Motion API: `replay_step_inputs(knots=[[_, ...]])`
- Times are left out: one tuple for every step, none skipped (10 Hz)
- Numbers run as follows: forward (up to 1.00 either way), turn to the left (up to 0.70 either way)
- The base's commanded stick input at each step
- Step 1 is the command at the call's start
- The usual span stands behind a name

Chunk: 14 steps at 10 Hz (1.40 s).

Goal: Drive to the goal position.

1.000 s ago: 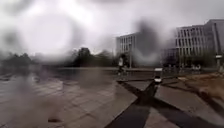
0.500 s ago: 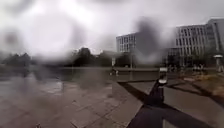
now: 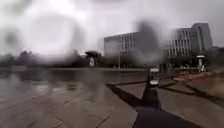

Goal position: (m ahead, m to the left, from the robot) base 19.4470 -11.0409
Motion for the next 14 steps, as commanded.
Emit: replay_step_inputs(knots=[[0.70,0.00],[0.70,0.00],[0.70,0.00],[0.70,0.00],[0.70,0.00],[0.70,0.00],[0.70,0.00],[0.70,0.00],[0.70,0.00],[0.70,0.00],[0.70,0.00],[0.70,0.00],[0.70,0.00],[0.70,0.00]])
